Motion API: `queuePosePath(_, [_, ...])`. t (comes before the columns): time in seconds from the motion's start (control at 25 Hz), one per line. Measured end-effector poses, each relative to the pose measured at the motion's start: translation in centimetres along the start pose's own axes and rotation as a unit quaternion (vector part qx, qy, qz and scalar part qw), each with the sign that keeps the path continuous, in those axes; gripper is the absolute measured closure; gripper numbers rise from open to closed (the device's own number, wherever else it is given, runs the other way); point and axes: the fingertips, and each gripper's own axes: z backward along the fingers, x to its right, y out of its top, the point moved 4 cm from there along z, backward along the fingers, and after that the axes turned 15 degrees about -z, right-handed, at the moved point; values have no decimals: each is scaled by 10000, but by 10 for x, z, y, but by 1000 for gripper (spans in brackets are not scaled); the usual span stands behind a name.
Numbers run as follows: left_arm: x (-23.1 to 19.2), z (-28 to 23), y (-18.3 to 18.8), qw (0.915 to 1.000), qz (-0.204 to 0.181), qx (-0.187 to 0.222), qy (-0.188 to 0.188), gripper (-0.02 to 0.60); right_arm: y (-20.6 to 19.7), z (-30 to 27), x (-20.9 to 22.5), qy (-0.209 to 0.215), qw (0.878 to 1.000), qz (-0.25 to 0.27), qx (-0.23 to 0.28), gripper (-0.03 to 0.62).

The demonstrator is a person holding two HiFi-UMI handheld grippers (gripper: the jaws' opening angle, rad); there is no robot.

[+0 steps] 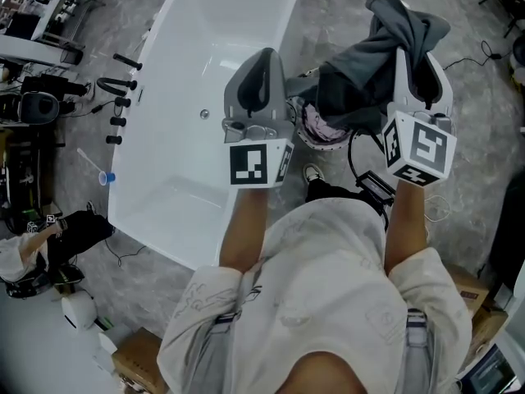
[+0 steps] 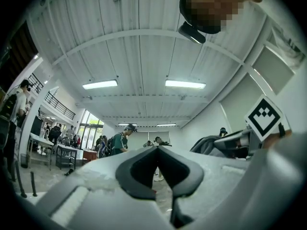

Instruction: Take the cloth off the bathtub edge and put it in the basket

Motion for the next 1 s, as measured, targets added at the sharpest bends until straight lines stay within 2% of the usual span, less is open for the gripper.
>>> queuePosePath(0.76, [1,-7,-10,9999,79,-69,-81,583,-45,-20,-1,24,9977,-110,-665,479])
queuePosePath(1.0, [6,-5,-15,9998,102,-110,-145,583,-93,-26,8,-31,9923,-318,-1193,479])
